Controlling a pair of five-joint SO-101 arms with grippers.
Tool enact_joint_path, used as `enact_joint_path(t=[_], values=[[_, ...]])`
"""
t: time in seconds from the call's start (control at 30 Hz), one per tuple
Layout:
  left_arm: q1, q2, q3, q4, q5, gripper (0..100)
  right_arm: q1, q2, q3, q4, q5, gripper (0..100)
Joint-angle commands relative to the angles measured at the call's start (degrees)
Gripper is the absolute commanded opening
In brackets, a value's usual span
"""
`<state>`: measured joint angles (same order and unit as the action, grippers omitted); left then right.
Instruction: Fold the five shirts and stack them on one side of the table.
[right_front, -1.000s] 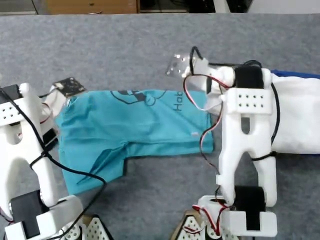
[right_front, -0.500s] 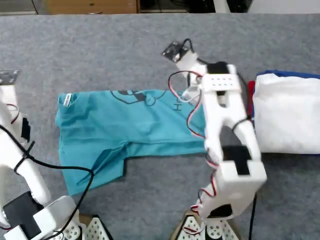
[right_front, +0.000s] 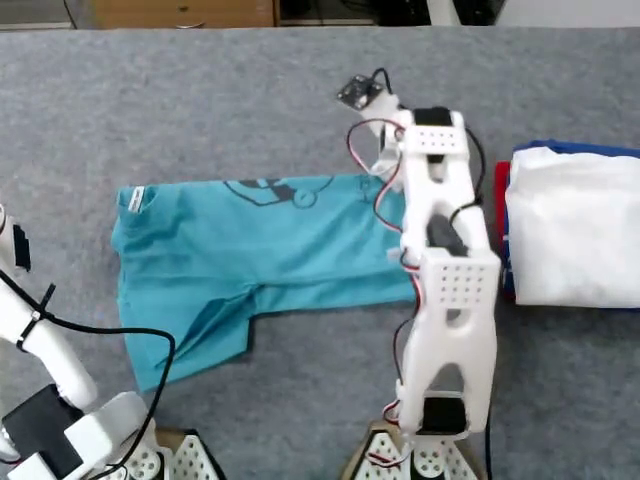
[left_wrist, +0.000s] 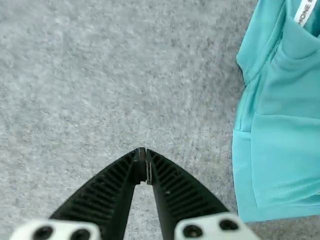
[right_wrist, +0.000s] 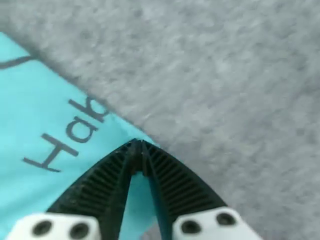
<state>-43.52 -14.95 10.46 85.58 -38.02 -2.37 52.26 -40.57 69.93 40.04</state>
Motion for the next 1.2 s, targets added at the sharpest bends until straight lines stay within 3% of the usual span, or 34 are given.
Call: enact_joint_path(t=[0.0, 0.2, 0.37, 0.63, 0.9, 1.03, 1.17], values=[[-0.5, -0.9, -3.2, -0.2, 0.4, 2, 0.8, 2.2, -18.0, 10.5, 0.8, 0.3], [-0.5, -0.9, -3.2, -0.2, 0.5, 2, 0.4, 5.6, -37.4, 31.2, 0.8, 0.3], [-2.5, -0.9, -5.9, -0.2, 3.1, 2, 0.1, 2.9, -39.2, 32.5, -1.7, 0.4], [-12.9, -0.1, -12.3, -0.8, 9.1, 2, -8.9, -15.7, -11.2, 32.5, -1.9, 0.5], [-20.7, 9.7, -8.7, -11.7, 7.0, 2, -25.8, -31.8, 15.2, 32.5, -2.0, 5.1], [-23.6, 16.6, -12.4, -12.2, 3.3, 2, -34.2, -35.7, 22.0, 32.5, -2.2, 13.3], [-27.3, 22.2, -16.6, -12.1, 0.4, 2, -41.5, -36.7, 23.4, 32.4, -3.2, 14.5]])
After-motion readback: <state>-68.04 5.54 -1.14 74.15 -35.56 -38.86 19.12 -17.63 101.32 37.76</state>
